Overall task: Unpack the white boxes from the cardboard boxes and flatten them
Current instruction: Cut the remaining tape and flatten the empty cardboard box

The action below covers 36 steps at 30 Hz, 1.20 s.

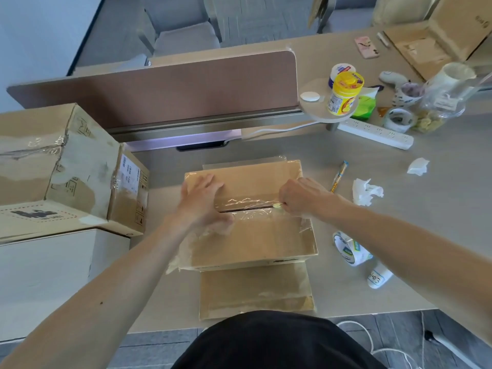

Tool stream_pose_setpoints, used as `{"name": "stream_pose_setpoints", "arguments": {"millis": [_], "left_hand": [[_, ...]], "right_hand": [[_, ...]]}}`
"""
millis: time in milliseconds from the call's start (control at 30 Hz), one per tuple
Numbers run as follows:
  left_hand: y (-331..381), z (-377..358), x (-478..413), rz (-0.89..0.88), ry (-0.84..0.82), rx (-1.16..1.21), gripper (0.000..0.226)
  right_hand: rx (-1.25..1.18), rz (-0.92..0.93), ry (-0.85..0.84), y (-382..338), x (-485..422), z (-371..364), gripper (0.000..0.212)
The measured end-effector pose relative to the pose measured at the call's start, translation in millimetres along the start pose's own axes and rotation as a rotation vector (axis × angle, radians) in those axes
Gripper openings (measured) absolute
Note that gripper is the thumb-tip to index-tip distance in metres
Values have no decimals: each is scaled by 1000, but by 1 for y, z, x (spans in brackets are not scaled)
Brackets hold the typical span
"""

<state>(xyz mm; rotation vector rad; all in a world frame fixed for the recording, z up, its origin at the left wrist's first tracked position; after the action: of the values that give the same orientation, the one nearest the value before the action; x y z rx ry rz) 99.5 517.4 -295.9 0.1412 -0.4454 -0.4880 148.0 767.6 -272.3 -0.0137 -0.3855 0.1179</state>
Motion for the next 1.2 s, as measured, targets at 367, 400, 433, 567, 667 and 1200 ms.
{"name": "stream_pose_setpoints", "arguments": {"millis": [367, 400, 433, 567, 667, 1200], "left_hand": [[66, -28, -32, -85, -28, 117, 120], [66, -28, -31, -85, -27, 113, 120], [66, -27, -31, -84, -27, 107, 120], [67, -27, -32, -79, -18, 101, 120], [67, -28, -31, -72, -12, 101, 121], [69, -23, -33, -57, -46, 55, 124]], "right_hand": [[8, 24, 6, 5, 1, -9, 23], [22, 26, 2, 7, 0, -9, 22], [41, 26, 1, 9, 0, -8, 22], [74, -22, -23, 33, 6, 1, 23], [86, -43, -15, 50, 13, 2, 25], [-48, -85, 53, 94, 28, -17, 24]]}}
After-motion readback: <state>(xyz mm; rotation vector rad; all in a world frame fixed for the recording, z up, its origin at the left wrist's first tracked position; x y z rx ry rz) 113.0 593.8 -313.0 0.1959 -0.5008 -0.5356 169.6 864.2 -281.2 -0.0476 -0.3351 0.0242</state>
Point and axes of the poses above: each hand's wrist, its own x-axis away from the middle knuckle, its own z-axis out of the back of the hand, y = z × x, the point moved 1 cm from there along -x, towards the middle knuckle, and after that the axes turned 10 degrees about -z, right-handed, at the moved point
